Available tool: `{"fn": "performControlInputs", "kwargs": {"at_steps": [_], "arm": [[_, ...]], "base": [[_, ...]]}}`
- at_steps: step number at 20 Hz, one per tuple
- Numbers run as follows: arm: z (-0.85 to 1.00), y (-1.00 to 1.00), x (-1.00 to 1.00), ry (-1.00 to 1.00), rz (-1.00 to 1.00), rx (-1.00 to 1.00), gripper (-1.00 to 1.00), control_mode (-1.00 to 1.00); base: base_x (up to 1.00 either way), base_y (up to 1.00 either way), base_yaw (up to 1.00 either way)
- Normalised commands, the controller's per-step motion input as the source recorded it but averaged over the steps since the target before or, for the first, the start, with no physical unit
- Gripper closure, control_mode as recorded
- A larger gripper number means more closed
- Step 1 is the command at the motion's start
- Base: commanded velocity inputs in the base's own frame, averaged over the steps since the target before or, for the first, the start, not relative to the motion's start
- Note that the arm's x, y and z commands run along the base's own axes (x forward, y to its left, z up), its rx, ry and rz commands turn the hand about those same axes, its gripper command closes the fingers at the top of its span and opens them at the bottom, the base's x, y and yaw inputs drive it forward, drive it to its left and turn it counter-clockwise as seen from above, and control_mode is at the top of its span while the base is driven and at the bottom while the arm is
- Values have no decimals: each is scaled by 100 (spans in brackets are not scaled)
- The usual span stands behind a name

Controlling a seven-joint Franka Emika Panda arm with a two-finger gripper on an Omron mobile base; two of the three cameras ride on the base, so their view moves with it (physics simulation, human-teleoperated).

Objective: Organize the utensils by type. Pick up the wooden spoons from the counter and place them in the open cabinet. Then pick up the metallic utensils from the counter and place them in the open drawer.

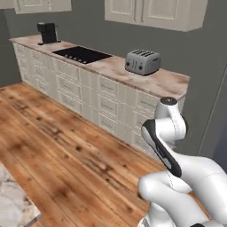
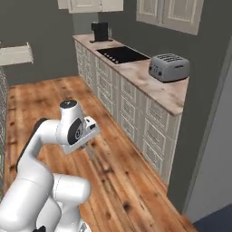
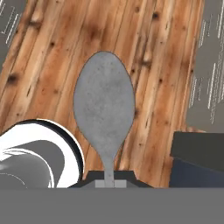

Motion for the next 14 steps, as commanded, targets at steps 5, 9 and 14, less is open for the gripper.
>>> {"fn": "performControlInputs", "kwargs": {"at_steps": [5, 9, 14], "arm": [[0, 0, 0, 0, 0, 0, 100, 100], [0, 0, 0, 0, 0, 0, 100, 100], [0, 0, 0, 0, 0, 0, 100, 100]], "base": [[100, 0, 53], [100, 0, 49], [100, 4, 34]]}}
